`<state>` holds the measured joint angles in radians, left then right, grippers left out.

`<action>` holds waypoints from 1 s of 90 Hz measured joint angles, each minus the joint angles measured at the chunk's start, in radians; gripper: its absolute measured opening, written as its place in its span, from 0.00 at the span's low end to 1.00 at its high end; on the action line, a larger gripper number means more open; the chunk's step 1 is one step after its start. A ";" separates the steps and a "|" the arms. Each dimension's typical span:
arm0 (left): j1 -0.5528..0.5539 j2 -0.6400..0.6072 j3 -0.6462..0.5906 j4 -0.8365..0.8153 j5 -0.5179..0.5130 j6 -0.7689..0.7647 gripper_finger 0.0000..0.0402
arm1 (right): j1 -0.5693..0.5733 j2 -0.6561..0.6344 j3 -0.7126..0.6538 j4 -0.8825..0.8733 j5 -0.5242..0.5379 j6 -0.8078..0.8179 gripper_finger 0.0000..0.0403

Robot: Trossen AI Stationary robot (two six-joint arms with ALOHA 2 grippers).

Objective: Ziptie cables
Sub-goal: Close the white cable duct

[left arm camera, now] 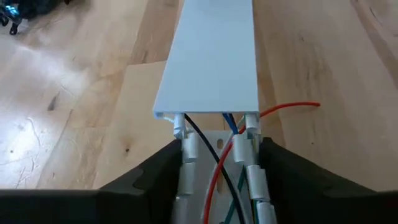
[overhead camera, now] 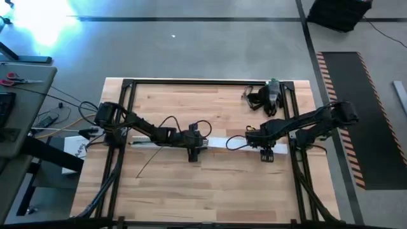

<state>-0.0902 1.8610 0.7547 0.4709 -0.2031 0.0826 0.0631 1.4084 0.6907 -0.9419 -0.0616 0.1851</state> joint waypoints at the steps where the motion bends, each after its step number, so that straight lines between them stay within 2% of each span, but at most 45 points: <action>1: 0.000 0.000 0.000 0.000 -0.002 -0.002 0.41 | 0.000 0.000 0.000 0.000 0.000 0.000 0.54; 14: -0.001 0.000 0.000 0.001 -0.025 -0.026 0.42 | 0.000 0.000 0.000 0.004 0.000 0.001 0.54; 37: 0.000 -0.003 0.000 -0.013 -0.013 -0.025 0.67 | 0.000 0.000 0.001 0.007 -0.004 -0.002 0.54; 47: 0.000 -0.023 -0.001 -0.015 -0.008 -0.025 0.73 | 0.000 0.000 0.001 0.005 -0.007 0.000 0.54; 71: 0.006 -0.042 0.000 -0.002 0.024 0.000 0.74 | 0.000 0.000 0.001 0.003 -0.011 -0.001 0.54; 90: 0.013 -0.039 0.000 -0.004 -0.003 -0.001 0.73 | 0.000 0.000 0.001 0.004 -0.014 0.000 0.54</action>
<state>-0.0773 1.8221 0.7544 0.4671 -0.2061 0.0817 0.0628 1.4082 0.6918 -0.9379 -0.0754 0.1852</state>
